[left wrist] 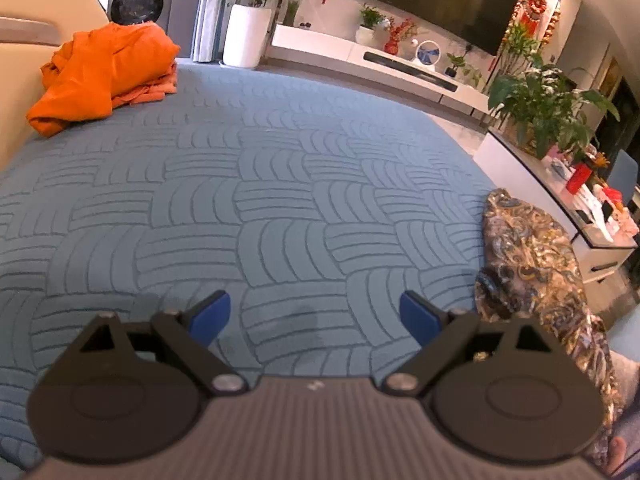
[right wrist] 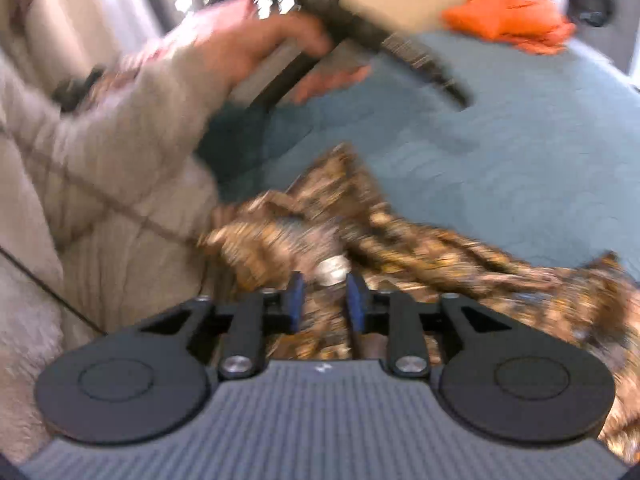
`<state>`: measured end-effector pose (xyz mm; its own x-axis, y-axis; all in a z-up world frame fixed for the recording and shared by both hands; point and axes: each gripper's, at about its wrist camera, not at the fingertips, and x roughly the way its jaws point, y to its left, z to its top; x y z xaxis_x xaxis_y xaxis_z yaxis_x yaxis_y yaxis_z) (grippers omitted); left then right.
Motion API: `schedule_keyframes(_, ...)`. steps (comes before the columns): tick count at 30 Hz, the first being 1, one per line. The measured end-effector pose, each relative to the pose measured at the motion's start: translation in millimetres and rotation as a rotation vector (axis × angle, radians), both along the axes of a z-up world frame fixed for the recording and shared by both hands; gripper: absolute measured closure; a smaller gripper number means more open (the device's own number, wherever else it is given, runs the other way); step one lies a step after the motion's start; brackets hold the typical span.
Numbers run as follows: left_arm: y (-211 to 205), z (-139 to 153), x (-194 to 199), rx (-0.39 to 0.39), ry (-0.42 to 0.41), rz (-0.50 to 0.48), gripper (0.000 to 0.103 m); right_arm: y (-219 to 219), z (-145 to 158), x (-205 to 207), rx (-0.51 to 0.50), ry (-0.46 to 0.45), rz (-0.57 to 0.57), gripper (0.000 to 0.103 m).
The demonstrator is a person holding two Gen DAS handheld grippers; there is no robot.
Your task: Fold clothes
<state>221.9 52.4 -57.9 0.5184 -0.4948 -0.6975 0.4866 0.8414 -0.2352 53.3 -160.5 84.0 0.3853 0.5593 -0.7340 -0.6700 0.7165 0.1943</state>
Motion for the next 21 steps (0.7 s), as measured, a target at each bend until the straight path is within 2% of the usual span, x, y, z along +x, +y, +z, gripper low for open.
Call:
schedule_keyframes(1,-1.4,-1.2,-0.2,0.003,0.003,-0.001,0.01,1.9,-1.1,2.9,-0.003,-0.005,-0.008,0.04)
schedule_keyframes(2,-2.5,-2.0,0.1,0.007,0.004,-0.004,0.01,-2.3,1.6,0.6,-0.012,-0.017,-0.03,0.038)
schedule_keyframes(5,-5.6,-3.2,-1.9,0.024,-0.001,-0.012,0.01,-2.6,3.6,-10.2,-0.053,0.032,-0.024,0.039)
schedule_keyframes(7,-6.8,-3.5,-3.6,0.03,-0.001,-0.013,0.01,2.3,-2.9,-20.8,-0.142,0.015,-0.017,0.039)
schedule_keyframes(9,-7.7,-4.2,-4.1,0.035,0.003,-0.011,0.01,19.8,-17.7,-34.3,-0.352,-0.096,0.037,0.039)
schedule_keyframes(13,-10.9,-4.3,-6.2,0.043,0.002,-0.012,0.01,51.2,-37.8,-66.0,-0.639,-0.34,0.267,0.039)
schedule_keyframes(15,-12.4,-4.6,-6.8,0.049,0.0,-0.016,0.01,59.7,-53.5,-72.4,-0.751,-0.413,0.379,0.039)
schedule_keyframes(17,-12.3,-5.1,-7.7,0.054,-0.002,-0.018,0.01,62.3,-68.1,-68.9,-0.838,-0.411,0.441,0.041)
schedule_keyframes(18,-10.9,-5.5,-8.3,0.057,-0.003,-0.017,0.01,61.5,-74.8,-61.5,-0.877,-0.359,0.456,0.054)
schedule_keyframes(19,-9.3,-5.4,-8.0,0.056,-0.004,-0.012,0.01,60.5,-73.7,-56.2,-0.867,-0.326,0.444,0.076)
schedule_keyframes(20,-7.6,-4.8,-7.3,0.051,-0.005,-0.004,0.01,57.0,-63.6,-45.1,-0.805,-0.284,0.386,0.083)
schedule_keyframes(21,-6.0,-4.2,-6.5,0.045,-0.006,0.006,0.01,53.6,-53.2,-34.9,-0.744,-0.25,0.331,0.085)
